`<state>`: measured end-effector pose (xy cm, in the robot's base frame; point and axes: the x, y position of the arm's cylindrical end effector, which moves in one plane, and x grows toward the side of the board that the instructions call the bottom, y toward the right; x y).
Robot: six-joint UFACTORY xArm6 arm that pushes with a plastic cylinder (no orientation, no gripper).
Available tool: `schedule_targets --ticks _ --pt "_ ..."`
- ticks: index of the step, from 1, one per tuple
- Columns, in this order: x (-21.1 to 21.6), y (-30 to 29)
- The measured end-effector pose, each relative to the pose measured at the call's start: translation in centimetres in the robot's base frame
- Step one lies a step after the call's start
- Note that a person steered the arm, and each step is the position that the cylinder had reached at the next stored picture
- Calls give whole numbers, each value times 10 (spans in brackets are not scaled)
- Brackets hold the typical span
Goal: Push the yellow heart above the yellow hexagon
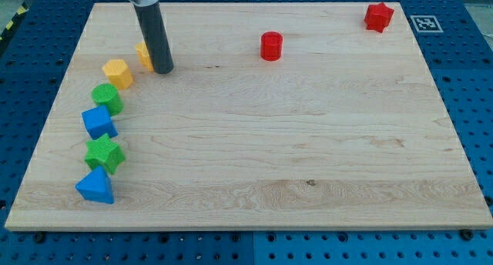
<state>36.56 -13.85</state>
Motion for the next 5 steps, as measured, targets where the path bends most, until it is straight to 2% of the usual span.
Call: schedule_targets --ticks 2,4,5 --pt "-26 26" --pt "-26 -37" --pt "-27 -39"
